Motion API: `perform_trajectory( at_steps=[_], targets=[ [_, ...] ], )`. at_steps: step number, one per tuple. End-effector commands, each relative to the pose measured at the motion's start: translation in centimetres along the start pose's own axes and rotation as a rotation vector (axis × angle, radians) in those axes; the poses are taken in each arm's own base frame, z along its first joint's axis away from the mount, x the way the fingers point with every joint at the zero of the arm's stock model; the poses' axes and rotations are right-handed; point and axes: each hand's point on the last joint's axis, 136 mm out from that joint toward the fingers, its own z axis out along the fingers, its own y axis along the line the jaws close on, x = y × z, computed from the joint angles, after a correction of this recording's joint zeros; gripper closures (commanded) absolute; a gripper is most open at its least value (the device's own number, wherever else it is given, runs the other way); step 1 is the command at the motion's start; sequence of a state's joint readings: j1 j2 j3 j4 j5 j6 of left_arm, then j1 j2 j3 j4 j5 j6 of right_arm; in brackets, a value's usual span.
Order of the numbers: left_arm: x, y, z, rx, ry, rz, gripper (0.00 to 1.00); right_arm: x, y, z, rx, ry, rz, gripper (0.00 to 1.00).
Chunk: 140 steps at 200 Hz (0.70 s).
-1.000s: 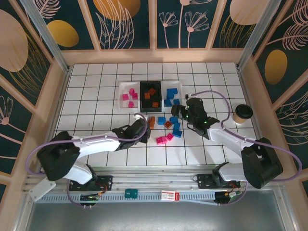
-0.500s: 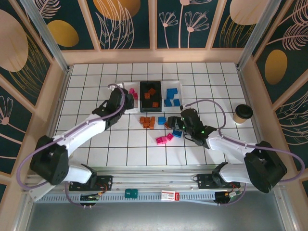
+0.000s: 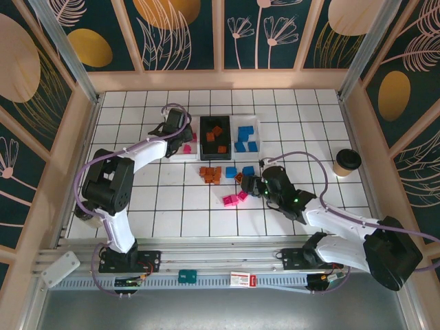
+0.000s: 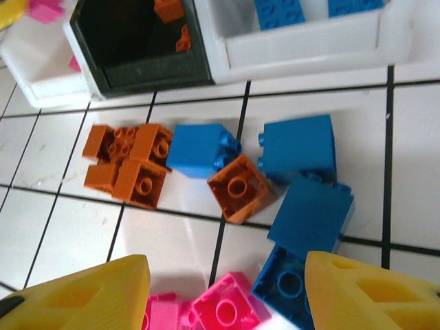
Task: Sort the legos into containers by color
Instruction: Place the lego in the container, then pick up the legos from the bottom-center of the table.
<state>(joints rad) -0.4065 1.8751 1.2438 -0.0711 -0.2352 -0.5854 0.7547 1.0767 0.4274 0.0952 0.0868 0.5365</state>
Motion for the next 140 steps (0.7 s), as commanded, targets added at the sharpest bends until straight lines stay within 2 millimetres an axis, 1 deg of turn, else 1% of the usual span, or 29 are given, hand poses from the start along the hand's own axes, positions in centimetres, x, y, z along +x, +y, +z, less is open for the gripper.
perform_trajectory(
  at_steps=[1, 21, 39, 45, 48, 50, 53, 67, 87, 89, 91, 94, 105, 111, 123, 140],
  targets=[
    [-1.8, -1.8, -0.7, 0.062, -0.017, -0.017, 0.44, 1.8, 0.0, -0.2, -0.012, 0.045, 0.006, 0.38],
    [-2.5, -2.8, -2.1, 0.119, -0.024, -0.034, 0.33, 3.1, 0.2, -0.3, -0.021, 0.075, -0.009, 0.38],
    [-3.1, -3.8, -4.3, 0.202, -0.041, -0.059, 0.23, 3.9, 0.3, -0.3, -0.024, 0.098, -0.02, 0.38],
    [-3.1, -4.1, -5.2, 0.233, -0.042, -0.068, 0.2, 4.3, 0.3, -0.3, -0.024, 0.108, -0.028, 0.38],
    [-2.7, -4.2, -5.2, 0.243, -0.035, -0.072, 0.19, 4.4, 0.4, -0.4, -0.025, 0.111, -0.031, 0.38],
    [-3.0, -4.4, -6.0, 0.26, -0.046, -0.076, 0.18, 4.5, 0.4, -0.4, -0.023, 0.112, -0.033, 0.38],
    [-3.0, -4.5, -6.6, 0.276, -0.051, -0.079, 0.17, 4.6, 0.4, -0.4, -0.023, 0.115, -0.036, 0.38],
    [-2.1, -4.9, -8.6, 0.328, -0.054, -0.088, 0.13, 5.0, 0.4, -0.4, -0.015, 0.125, -0.048, 0.38],
    [0.4, -5.1, -10.9, 0.369, -0.048, -0.075, 0.09, 5.2, 0.4, -0.2, -0.007, 0.129, -0.061, 0.38],
    [0.3, -5.4, -11.3, 0.379, -0.054, -0.074, 0.09, 5.2, 0.5, -0.1, -0.008, 0.131, -0.062, 0.38],
    [1.2, -5.0, -11.2, 0.372, -0.04, -0.072, 0.09, 5.3, 0.5, -0.1, -0.008, 0.132, -0.063, 0.38],
    [1.9, -4.9, -11.4, 0.375, -0.032, -0.068, 0.09, 5.3, 0.7, 0.0, -0.013, 0.133, -0.064, 0.38],
    [3.7, -4.7, -12.2, 0.383, -0.015, -0.059, 0.08, 5.4, 1.3, 0.2, -0.032, 0.137, -0.075, 0.39],
    [4.8, -4.6, -12.5, 0.386, -0.003, -0.053, 0.05, 5.6, 1.6, 0.3, -0.044, 0.145, -0.082, 0.4],
    [6.4, -4.1, -13.2, 0.39, 0.012, -0.046, 0.03, 5.6, 2.4, 0.7, -0.058, 0.151, -0.094, 0.41],
    [8.2, -2.7, -13.8, 0.381, 0.033, -0.05, 0.02, 5.7, 3.0, 1.4, -0.05, 0.155, -0.114, 0.41]
  ],
)
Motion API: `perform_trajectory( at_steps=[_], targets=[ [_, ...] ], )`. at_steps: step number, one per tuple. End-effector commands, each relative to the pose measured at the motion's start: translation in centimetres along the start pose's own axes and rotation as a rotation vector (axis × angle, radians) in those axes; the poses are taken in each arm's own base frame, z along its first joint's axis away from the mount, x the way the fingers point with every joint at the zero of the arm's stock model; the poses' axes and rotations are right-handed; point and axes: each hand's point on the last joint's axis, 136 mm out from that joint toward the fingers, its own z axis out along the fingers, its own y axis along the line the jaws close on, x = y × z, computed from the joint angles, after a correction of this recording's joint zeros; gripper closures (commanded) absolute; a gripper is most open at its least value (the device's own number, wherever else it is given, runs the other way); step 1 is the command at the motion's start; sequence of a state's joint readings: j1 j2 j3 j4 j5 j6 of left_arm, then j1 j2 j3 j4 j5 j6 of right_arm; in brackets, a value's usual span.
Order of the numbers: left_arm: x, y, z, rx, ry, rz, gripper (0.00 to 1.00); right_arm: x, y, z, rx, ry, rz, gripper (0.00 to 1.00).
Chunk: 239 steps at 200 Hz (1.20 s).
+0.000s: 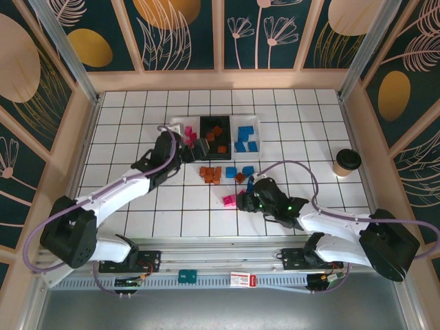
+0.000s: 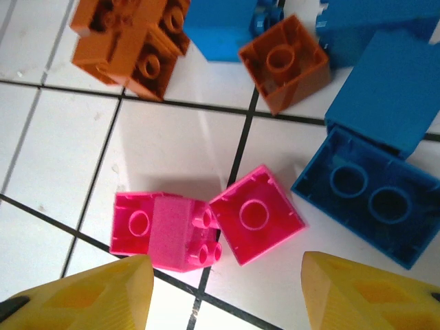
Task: Sort the legos into containers by color
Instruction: Pick up the legos from the bottom-center of the table.
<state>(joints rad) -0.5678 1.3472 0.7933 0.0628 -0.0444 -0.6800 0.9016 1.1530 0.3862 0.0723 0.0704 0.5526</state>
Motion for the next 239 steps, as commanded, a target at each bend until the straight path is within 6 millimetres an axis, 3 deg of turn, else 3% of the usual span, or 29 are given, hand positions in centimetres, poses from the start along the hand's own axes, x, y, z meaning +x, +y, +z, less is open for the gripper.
perform_trajectory(
  at_steps=[1, 49, 102, 129, 166, 213, 239],
  targets=[
    [2.2, 1.4, -1.1, -0.007, 0.021, -0.035, 0.02, -1.2, 1.8, 0.6, -0.023, -0.03, -0.026, 0.41],
    [3.9, 3.6, -3.9, -0.041, 0.011, -0.04, 0.02, -0.9, 1.8, 2.4, 0.057, 0.003, -0.054, 0.43],
    [4.7, 5.0, -4.3, -0.083, 0.015, -0.037, 0.01, -0.3, 1.2, 3.5, 0.151, 0.041, -0.085, 0.56],
    [4.8, 5.2, -4.2, -0.089, 0.013, -0.035, 0.01, -0.4, 1.4, 3.3, 0.145, 0.034, -0.083, 0.68],
    [4.7, 5.0, -4.2, -0.082, 0.014, -0.032, 0.01, -1.1, 1.9, 1.9, 0.101, -0.005, -0.069, 0.75],
    [5.1, 5.1, -3.9, -0.083, 0.028, -0.029, 0.01, -0.9, 1.4, 0.9, 0.112, 0.004, -0.06, 0.74],
    [5.4, 5.3, -3.6, -0.087, 0.038, -0.029, 0.01, 0.6, 0.7, 1.7, 0.143, 0.059, -0.064, 0.54]
  ],
)
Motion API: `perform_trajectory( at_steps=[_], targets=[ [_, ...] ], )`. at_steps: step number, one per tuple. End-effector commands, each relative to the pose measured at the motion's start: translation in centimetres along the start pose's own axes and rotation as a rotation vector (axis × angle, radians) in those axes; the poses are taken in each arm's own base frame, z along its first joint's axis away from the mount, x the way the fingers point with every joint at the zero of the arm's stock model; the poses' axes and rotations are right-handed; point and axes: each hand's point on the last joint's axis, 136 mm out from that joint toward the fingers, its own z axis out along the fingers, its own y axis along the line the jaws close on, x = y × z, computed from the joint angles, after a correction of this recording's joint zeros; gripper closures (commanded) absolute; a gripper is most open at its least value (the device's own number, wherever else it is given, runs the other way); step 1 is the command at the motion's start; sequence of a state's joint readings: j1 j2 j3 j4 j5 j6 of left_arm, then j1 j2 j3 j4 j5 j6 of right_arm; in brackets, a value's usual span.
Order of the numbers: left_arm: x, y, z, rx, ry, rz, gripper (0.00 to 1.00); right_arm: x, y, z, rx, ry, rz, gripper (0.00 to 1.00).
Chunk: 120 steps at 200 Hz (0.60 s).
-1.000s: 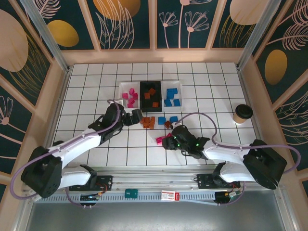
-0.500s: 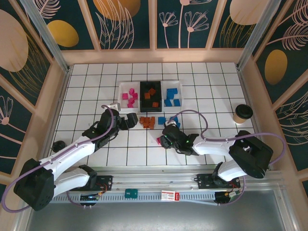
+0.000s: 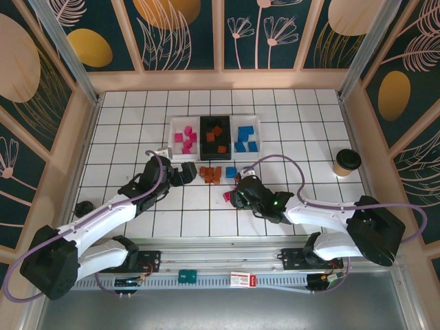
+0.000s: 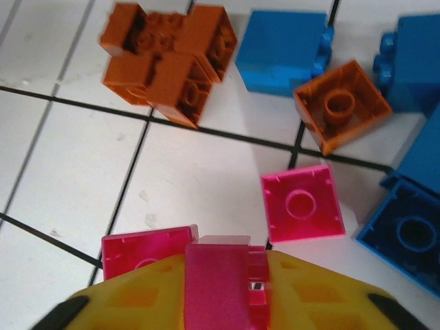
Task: Sort the legos into containers by color
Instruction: Pick up the legos from the bottom-center of the table, then pick up the lego from the bottom-center of the table.
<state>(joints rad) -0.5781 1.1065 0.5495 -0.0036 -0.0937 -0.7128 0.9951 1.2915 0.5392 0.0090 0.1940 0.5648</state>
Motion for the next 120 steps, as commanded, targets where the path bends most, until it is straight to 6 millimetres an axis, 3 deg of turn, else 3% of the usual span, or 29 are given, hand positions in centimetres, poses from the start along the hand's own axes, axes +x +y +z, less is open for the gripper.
perform_trajectory(
  at_steps=[1, 21, 60, 83, 120],
  targets=[
    [0.5, 0.5, 0.4, -0.012, 0.012, -0.007, 0.01, 2.2, -1.6, 0.7, 0.069, 0.066, -0.006, 0.53],
    [0.6, 0.5, 0.4, -0.011, 0.015, -0.007, 0.01, 2.3, -1.6, 0.7, 0.064, 0.059, 0.006, 0.43],
    [0.6, 0.5, 0.4, -0.012, 0.014, -0.001, 0.01, 1.6, -1.6, 0.6, 0.067, 0.034, 0.006, 0.45],
    [0.8, 0.6, 0.5, -0.013, 0.021, 0.0, 0.01, 2.1, -2.5, 0.5, 0.117, 0.055, 0.007, 0.47],
    [1.0, 0.6, 0.4, -0.006, 0.028, 0.0, 0.01, 2.4, -3.0, -1.6, 0.106, 0.041, 0.019, 0.37]
  ],
)
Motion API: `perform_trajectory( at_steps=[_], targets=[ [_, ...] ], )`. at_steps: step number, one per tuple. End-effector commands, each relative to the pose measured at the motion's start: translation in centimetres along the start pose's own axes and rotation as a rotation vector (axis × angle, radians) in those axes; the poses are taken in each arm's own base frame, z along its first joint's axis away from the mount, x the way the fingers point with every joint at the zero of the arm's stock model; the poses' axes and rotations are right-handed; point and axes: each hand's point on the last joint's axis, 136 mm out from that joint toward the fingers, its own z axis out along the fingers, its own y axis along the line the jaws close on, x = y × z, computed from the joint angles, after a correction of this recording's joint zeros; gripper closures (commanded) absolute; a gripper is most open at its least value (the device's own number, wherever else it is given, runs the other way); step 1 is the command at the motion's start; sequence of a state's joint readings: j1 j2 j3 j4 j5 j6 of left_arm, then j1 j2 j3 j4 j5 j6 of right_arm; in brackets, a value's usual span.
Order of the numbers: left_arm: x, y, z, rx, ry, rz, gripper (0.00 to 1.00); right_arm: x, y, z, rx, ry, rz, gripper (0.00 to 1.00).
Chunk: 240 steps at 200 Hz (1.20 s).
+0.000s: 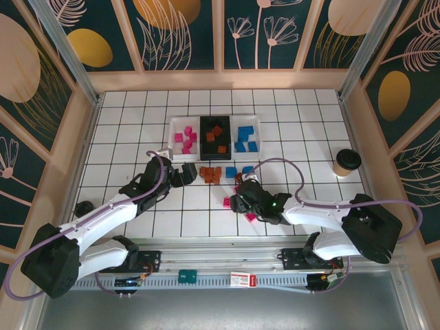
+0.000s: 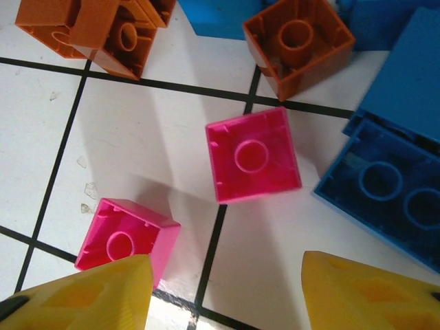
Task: Sort the legos into containers by color
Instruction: Pick up the lego from the bottom-center of the table.
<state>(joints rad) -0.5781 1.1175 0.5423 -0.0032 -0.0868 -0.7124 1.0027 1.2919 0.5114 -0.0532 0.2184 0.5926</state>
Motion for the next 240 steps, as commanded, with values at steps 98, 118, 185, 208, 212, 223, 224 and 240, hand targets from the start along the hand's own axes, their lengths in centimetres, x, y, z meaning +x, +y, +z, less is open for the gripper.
perform_trajectory(
  at_steps=[98, 118, 185, 208, 212, 223, 224, 240],
  targets=[
    [1.2, 0.4, 0.8, 0.002, 0.037, -0.018, 0.01, 7.6, -3.0, -2.4, 0.146, 0.223, -0.052, 0.41],
    [1.2, 0.3, 0.8, 0.007, 0.042, -0.016, 0.01, 7.3, -3.0, -2.3, 0.156, 0.217, -0.06, 0.54],
    [0.7, 0.0, -0.1, 0.015, 0.023, -0.008, 0.01, 1.4, 1.8, -3.6, 0.014, 0.049, -0.134, 0.75],
    [0.6, 0.4, -0.7, 0.001, 0.008, -0.016, 0.01, -2.8, 5.4, -4.8, -0.084, -0.048, -0.18, 0.75],
    [0.5, 0.6, -0.8, -0.004, 0.005, -0.02, 0.01, -3.6, 6.1, -4.8, -0.104, -0.061, -0.186, 0.75],
    [0.6, 0.9, -1.2, -0.011, -0.004, -0.029, 0.01, -6.0, 7.4, -4.8, -0.146, -0.098, -0.192, 0.75],
    [0.6, 1.0, -1.3, -0.012, -0.004, -0.03, 0.01, -6.0, 7.4, -4.6, -0.148, -0.097, -0.194, 0.75],
    [0.8, 1.8, -2.0, -0.04, -0.018, -0.047, 0.01, -9.7, 9.4, -4.1, -0.206, -0.156, -0.21, 0.75]
  ],
)
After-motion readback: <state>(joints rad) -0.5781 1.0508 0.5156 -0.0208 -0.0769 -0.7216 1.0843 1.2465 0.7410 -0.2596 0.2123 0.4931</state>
